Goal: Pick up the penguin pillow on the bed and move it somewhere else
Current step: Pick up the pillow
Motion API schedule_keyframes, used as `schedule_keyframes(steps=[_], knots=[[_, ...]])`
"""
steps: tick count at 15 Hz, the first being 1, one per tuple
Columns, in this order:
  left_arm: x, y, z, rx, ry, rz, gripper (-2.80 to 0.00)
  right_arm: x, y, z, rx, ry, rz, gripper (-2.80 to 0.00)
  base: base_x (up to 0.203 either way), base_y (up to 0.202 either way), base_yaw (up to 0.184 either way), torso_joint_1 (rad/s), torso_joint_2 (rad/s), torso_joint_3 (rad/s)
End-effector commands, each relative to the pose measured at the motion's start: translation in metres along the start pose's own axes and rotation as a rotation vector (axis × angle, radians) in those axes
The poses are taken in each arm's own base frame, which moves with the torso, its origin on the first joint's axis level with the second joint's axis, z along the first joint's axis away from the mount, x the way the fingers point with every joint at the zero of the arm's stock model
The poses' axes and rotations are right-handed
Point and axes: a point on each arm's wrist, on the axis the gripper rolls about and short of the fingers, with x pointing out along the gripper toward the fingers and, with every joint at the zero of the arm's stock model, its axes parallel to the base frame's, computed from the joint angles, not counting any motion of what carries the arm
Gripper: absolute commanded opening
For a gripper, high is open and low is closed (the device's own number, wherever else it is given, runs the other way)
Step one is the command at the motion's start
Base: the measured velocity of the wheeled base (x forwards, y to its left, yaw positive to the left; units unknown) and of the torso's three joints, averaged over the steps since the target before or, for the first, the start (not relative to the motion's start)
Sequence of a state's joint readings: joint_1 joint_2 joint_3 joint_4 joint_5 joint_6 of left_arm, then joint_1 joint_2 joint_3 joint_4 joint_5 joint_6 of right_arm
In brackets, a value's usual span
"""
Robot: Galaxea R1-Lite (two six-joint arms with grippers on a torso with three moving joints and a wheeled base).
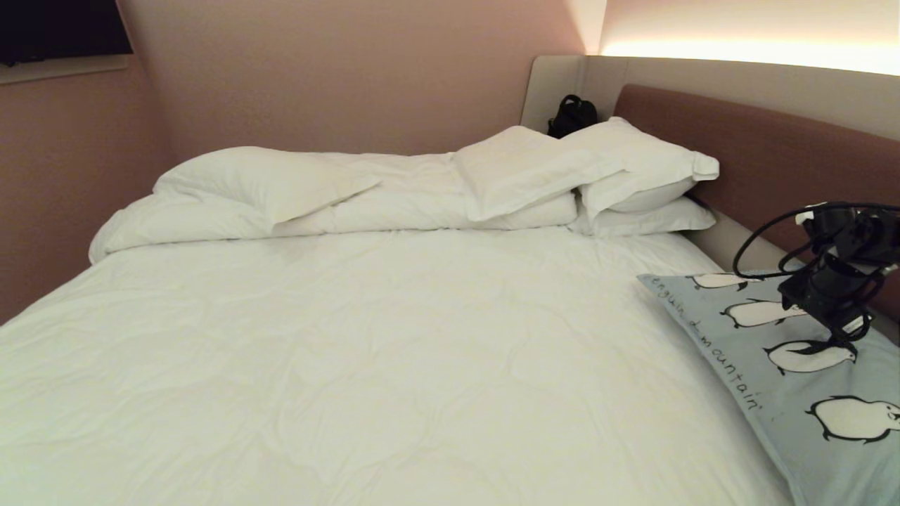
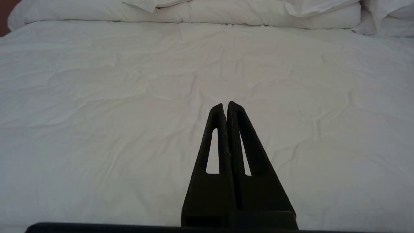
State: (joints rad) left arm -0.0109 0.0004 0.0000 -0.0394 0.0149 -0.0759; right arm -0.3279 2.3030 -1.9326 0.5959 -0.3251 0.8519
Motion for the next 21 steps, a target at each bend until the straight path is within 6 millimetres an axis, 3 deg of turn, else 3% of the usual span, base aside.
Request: schedule_keyframes(steps=[1,3,11,14,21], knots=[[0.0,0.0,0.0,-0.001,-0.001,0.0,-2.8,0.012,-0.002,0.0,0.01,0.001,-0.012,0.0,0.0,0.0,0.0,0.0,0.0,0.0],[0.0,0.0,0.0,-0.001,-0.001,0.0,-2.8,0.033,-0.006,-0.003,0.008,0.018,-0.035,0.0,0.0,0.0,0.0,0.0,0.0,0.0],[0.0,0.0,0.0,-0.001,-0.001,0.0,-2.8,0.082,-0.009,-0.026,-0.017,0.122,-0.027,0.0,0.0,0.0,0.0,0.0,0.0,0.0],[0.0,0.0,0.0,-0.001,-0.001,0.0,-2.8,0.112,-0.014,-0.045,-0.048,0.168,-0.071,0.0,0.0,0.0,0.0,0.0,0.0,0.0],[0.0,0.0,0.0,-0.001,-0.001,0.0,-2.8,0.119,-0.016,-0.048,-0.073,0.175,-0.076,0.0,0.0,0.0,0.0,0.0,0.0,0.0]])
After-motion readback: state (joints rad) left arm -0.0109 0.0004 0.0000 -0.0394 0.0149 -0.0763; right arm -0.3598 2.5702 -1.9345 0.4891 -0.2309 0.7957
